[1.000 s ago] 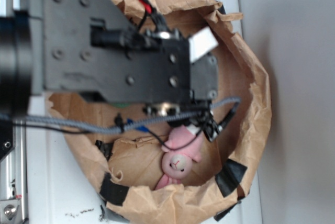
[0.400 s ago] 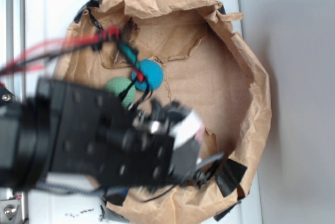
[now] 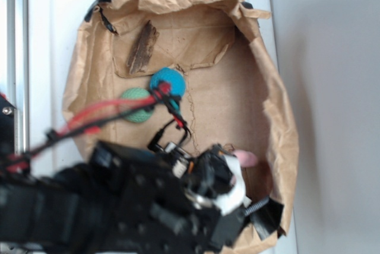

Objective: Grab the pink bunny.

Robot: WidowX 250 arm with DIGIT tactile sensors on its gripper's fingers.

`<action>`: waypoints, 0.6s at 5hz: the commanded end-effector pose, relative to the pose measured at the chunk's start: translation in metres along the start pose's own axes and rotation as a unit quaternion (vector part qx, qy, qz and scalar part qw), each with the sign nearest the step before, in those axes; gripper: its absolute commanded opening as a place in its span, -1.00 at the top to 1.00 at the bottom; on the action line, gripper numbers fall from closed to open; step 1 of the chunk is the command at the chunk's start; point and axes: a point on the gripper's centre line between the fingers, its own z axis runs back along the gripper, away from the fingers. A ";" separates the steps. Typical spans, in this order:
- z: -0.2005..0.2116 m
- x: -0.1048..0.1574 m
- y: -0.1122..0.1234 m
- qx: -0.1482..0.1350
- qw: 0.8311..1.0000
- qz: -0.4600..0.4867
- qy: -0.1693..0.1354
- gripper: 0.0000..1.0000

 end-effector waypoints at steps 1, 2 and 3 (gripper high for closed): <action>0.007 -0.002 -0.003 0.020 1.000 0.015 0.000 1.00; 0.006 -0.001 0.006 0.030 0.999 0.019 -0.007 1.00; 0.004 0.006 0.019 0.039 0.999 0.026 -0.014 1.00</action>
